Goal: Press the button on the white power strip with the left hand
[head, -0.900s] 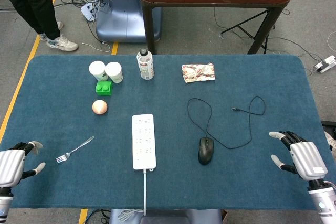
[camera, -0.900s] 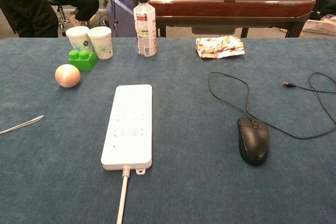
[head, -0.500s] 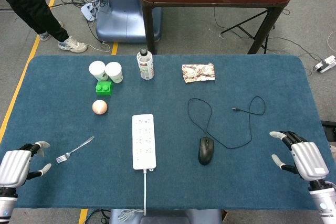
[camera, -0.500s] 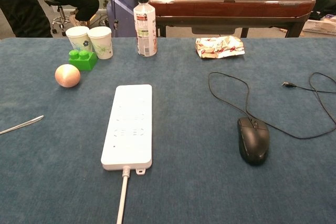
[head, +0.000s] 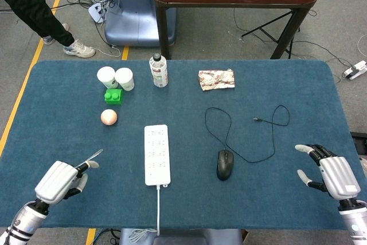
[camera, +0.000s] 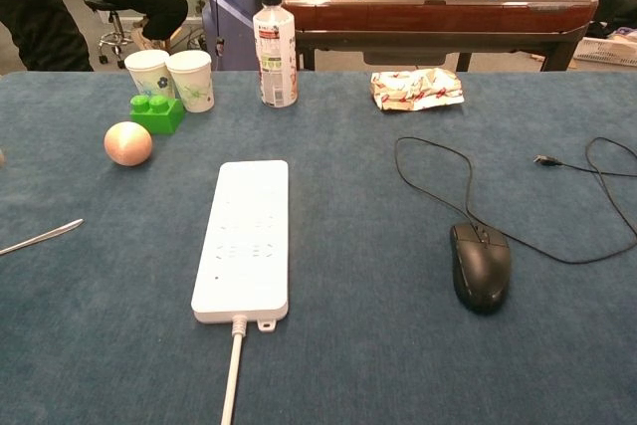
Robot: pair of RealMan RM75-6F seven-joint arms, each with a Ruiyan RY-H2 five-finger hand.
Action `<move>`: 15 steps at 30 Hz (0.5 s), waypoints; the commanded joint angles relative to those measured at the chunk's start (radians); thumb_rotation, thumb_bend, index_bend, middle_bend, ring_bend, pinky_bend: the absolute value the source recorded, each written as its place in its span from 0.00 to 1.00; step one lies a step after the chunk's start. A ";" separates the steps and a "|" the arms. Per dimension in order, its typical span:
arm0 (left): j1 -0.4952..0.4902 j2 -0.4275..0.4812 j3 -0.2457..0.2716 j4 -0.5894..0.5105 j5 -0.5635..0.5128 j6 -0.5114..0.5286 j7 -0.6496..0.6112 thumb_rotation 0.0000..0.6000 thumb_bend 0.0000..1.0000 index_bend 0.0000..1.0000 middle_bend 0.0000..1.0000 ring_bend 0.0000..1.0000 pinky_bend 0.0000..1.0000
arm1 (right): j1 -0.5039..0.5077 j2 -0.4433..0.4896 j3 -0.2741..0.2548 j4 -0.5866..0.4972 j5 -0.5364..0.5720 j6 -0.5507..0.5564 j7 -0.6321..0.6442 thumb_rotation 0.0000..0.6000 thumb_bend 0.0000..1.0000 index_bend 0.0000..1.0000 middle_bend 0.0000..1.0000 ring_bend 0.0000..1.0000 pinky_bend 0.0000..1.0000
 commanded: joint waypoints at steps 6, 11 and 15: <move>-0.157 -0.010 -0.004 -0.155 -0.059 -0.293 0.204 1.00 0.69 0.36 1.00 1.00 1.00 | -0.018 0.029 -0.007 -0.004 -0.008 0.030 0.053 1.00 0.31 0.26 0.31 0.25 0.44; -0.205 -0.053 -0.021 -0.160 -0.107 -0.369 0.290 1.00 0.69 0.33 1.00 1.00 1.00 | -0.031 0.052 -0.011 -0.004 -0.016 0.053 0.095 1.00 0.32 0.26 0.31 0.25 0.44; -0.231 -0.103 -0.033 -0.155 -0.161 -0.409 0.354 1.00 0.69 0.31 1.00 1.00 1.00 | -0.041 0.067 -0.012 -0.001 -0.018 0.071 0.126 1.00 0.34 0.26 0.31 0.25 0.44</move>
